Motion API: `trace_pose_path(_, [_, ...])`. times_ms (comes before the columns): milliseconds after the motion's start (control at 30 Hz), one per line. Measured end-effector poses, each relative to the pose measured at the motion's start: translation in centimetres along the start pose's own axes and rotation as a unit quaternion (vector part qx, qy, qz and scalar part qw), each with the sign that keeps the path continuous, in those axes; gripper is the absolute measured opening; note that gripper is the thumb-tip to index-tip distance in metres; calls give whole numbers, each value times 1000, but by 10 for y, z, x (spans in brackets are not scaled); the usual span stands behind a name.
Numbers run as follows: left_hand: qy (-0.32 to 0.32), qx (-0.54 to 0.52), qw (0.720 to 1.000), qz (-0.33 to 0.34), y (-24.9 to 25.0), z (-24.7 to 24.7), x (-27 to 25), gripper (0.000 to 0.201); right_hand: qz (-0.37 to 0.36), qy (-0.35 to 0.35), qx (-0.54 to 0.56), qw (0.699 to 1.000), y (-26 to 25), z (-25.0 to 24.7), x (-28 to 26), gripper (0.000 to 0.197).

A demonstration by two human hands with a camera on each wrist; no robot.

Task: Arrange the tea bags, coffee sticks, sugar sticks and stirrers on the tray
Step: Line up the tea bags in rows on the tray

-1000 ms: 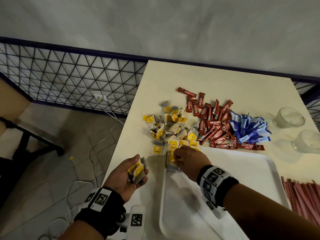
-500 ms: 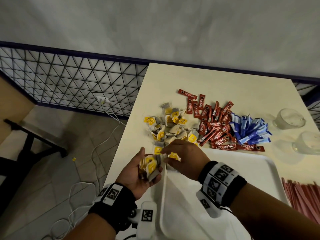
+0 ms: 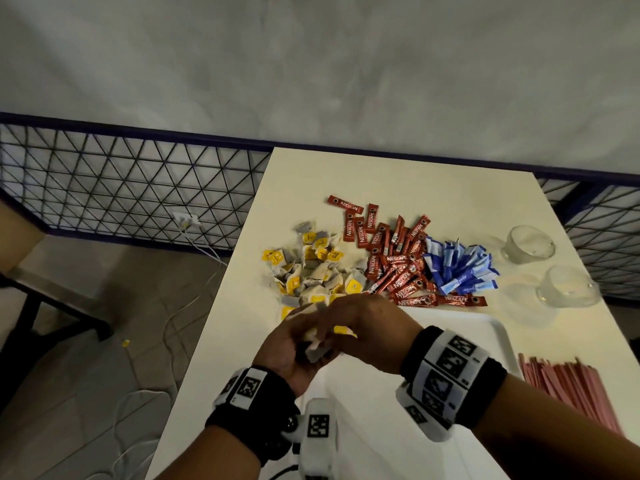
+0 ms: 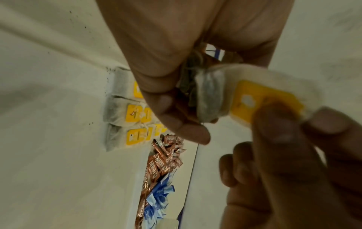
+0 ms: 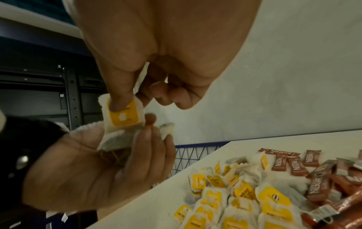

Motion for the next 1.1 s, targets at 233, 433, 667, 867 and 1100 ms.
trace_pose_path(233, [89,8,995,33,10,-24,13,16,117,5,-33,993,37,-26,-15,11])
trace_pose_path(433, [112,4,993,29,12,-46,10,13,258,-87,-54,961,99,16,-38,11])
trace_pose_path(667, [100,26,995,9,6,-57,5,13,325,-165,-20,931,126,58,-56,15])
trace_pose_path(867, [102,32,994,4,3,-63,5,15,326,-105,-14,940,141,57,-53,11])
trace_pose_path(1100, [109,41,993,7,6,-65,2,12,346,-61,-49,935,154,59,-55,17])
Point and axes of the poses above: each hand's wrist, its own x-axis towards the middle knuckle, its own z-axis out of the palm, y = z × x, the point moved 9 cm from there along x, towards the middle knuckle, and after that the axes turned 3 degrees about -z, right-handed, at the moved point
